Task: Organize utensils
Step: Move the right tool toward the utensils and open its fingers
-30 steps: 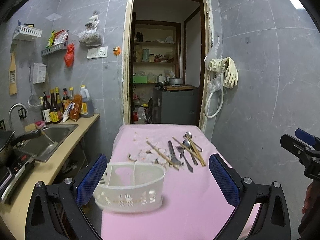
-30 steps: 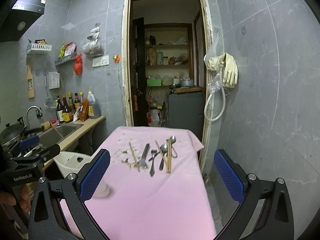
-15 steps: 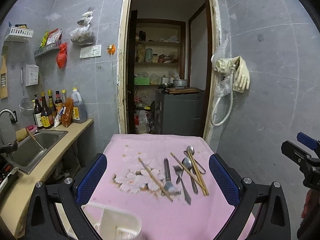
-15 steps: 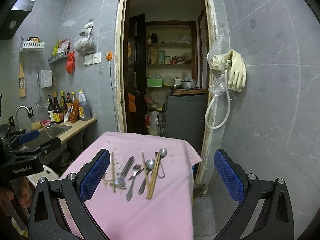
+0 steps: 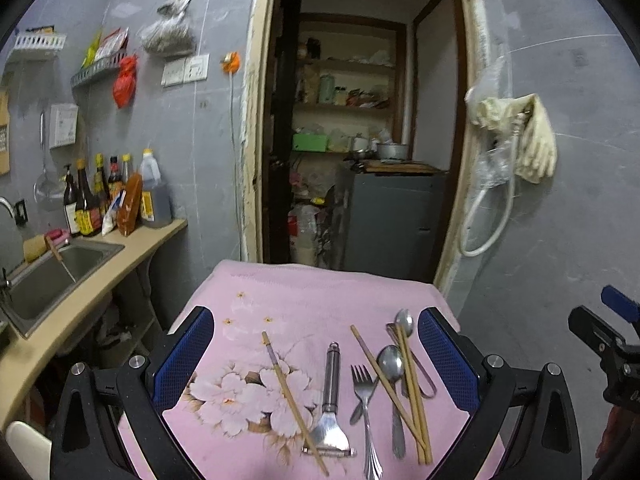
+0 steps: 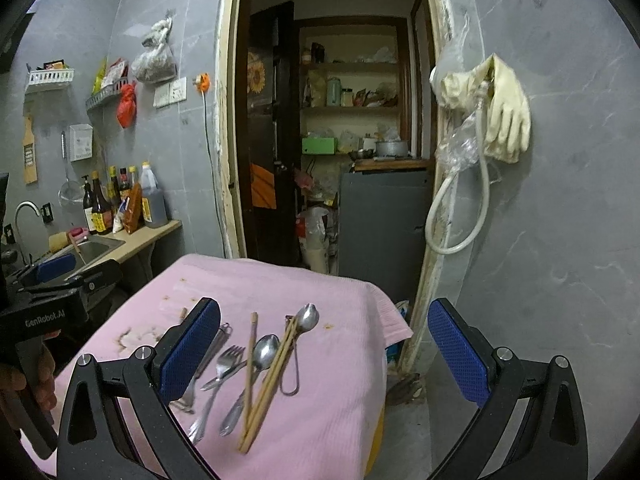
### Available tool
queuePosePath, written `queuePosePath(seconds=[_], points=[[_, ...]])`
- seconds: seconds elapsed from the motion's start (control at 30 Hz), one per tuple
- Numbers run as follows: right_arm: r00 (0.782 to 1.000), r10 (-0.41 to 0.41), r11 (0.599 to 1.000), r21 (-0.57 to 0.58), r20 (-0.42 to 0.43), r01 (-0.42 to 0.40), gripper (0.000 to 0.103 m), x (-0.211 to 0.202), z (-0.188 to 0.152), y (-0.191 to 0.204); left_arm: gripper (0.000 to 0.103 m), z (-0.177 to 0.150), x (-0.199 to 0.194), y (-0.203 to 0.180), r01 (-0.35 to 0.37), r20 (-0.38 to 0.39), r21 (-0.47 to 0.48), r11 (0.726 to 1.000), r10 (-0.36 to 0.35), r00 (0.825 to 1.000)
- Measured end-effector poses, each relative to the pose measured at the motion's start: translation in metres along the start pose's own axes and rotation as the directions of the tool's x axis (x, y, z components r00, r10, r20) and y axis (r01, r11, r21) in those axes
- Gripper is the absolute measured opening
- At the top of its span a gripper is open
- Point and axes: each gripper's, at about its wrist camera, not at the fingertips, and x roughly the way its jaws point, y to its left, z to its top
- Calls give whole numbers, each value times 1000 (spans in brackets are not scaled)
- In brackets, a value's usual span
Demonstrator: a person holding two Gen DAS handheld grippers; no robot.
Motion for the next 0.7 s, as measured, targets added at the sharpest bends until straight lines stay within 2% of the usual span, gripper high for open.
queuePosePath(seconds=[0.17,0.33,0.53,0.6,0.67,0.7], points=[[999,28,1000,10,-33,-28,102,49,-14,-5,103,-6,41,-1,-53,-47,-39,998,51,998],[996,67,997,35,-65,-64,102,92,-32,-8,102,-18,82,3,-127,-128,-91,988,115,985],[984,120,991,68,-132,-112,100,137,-51,-2,88,-38,127,9,-207,-224,-115,972,178,958],[974,154,987,77,-168,-143,88,155,-57,1,83,-44,138,14,-220,-248,-123,968,185,951],[960,183,982,87,-210,-168,72,171,-63,5,73,-51,152,19,-229,-278,-132,964,186,942],[953,197,979,95,-231,-180,67,179,-66,6,71,-51,157,23,-232,-291,-139,963,184,939]])
